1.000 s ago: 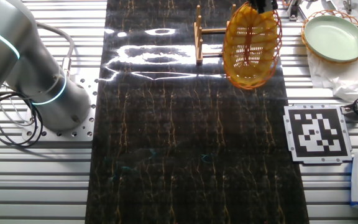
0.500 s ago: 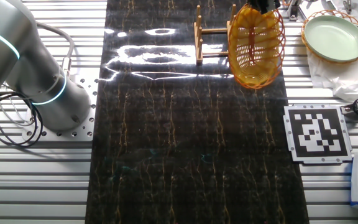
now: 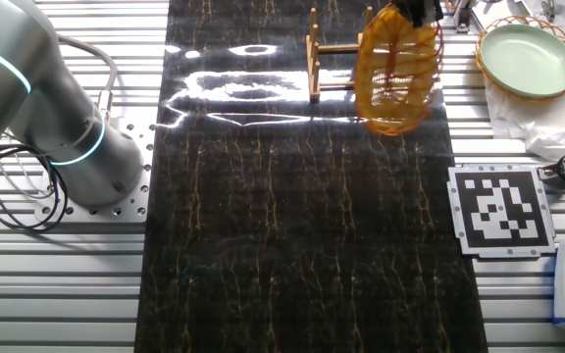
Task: Put the dish on the dish rack
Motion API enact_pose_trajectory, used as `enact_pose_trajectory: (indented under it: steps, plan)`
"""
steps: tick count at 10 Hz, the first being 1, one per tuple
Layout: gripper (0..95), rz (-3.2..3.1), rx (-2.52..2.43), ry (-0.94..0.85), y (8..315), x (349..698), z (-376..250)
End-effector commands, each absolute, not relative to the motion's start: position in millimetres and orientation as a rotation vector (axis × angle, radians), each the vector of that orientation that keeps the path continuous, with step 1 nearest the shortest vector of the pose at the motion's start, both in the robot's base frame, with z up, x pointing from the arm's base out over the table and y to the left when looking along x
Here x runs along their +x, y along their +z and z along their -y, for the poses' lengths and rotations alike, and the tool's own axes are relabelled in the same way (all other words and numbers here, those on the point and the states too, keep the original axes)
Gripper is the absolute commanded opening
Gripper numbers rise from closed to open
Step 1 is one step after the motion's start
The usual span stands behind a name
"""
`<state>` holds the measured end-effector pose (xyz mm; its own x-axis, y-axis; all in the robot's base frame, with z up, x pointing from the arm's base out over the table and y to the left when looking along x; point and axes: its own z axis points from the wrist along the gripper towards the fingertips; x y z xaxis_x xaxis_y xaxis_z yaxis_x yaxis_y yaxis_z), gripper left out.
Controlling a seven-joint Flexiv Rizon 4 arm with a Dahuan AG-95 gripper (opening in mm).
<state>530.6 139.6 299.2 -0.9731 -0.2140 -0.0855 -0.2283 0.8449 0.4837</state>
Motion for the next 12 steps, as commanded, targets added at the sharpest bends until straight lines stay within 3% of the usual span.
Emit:
enact_pose_trajectory:
  steps: [1,8,12]
  plan:
    - [0.0,-3.014,-0.129,0.933,299.5,536.9,-147.1]
    - [0.0,-3.031,-0.031,0.945,316.2,557.8,-165.0]
    - [0.0,-3.039,-0.009,0.922,341.0,576.4,-186.4]
